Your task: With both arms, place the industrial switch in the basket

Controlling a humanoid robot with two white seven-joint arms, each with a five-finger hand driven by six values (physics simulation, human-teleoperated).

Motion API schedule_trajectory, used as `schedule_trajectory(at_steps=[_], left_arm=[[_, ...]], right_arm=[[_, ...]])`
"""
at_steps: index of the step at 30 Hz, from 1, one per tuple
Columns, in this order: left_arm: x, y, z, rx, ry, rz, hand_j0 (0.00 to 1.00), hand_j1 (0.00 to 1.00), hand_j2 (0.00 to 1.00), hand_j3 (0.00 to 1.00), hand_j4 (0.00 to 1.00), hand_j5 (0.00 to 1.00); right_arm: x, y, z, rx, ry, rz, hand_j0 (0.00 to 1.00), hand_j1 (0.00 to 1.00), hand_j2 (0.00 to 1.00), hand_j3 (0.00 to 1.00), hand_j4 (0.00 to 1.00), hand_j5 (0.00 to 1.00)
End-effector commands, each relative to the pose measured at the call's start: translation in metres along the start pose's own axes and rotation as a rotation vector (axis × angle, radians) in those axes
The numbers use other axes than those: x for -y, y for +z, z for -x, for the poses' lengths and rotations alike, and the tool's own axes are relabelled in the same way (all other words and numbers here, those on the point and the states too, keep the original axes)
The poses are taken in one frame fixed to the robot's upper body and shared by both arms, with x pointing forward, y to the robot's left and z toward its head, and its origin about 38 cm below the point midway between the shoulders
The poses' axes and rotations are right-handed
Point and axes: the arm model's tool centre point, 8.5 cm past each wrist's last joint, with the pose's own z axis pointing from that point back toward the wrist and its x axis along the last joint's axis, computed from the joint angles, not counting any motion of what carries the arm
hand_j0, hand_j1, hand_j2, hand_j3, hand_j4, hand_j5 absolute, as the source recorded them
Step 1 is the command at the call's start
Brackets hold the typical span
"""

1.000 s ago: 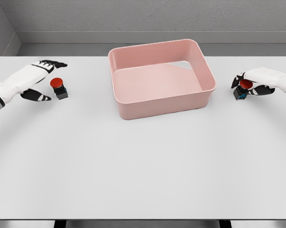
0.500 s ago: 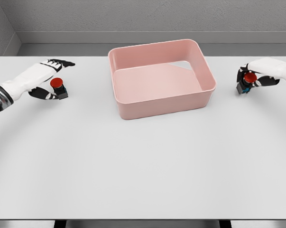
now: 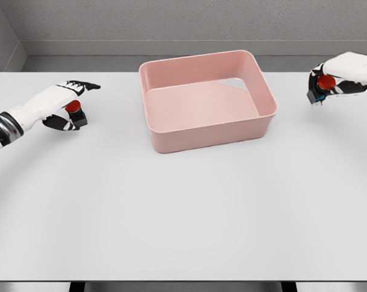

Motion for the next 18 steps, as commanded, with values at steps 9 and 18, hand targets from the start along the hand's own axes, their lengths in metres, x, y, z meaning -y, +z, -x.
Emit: schedule_trajectory(at_steps=[9, 18], left_arm=[[0.003, 0.006, 0.009, -0.027, 0.014, 0.01, 0.77, 0.77, 0.77, 0.77, 0.77, 0.77], [0.003, 0.009, 0.014, -0.044, 0.022, 0.017, 0.67, 0.67, 0.67, 0.67, 0.67, 0.67]], right_arm=[[0.038, 0.0, -0.021, 0.048, 0.086, 0.017, 0.45, 0.45, 0.45, 0.45, 0.45, 0.45], [0.065, -0.002, -0.05, 0.107, 0.166, 0.056, 0.45, 0.45, 0.45, 0.45, 0.45, 0.45]])
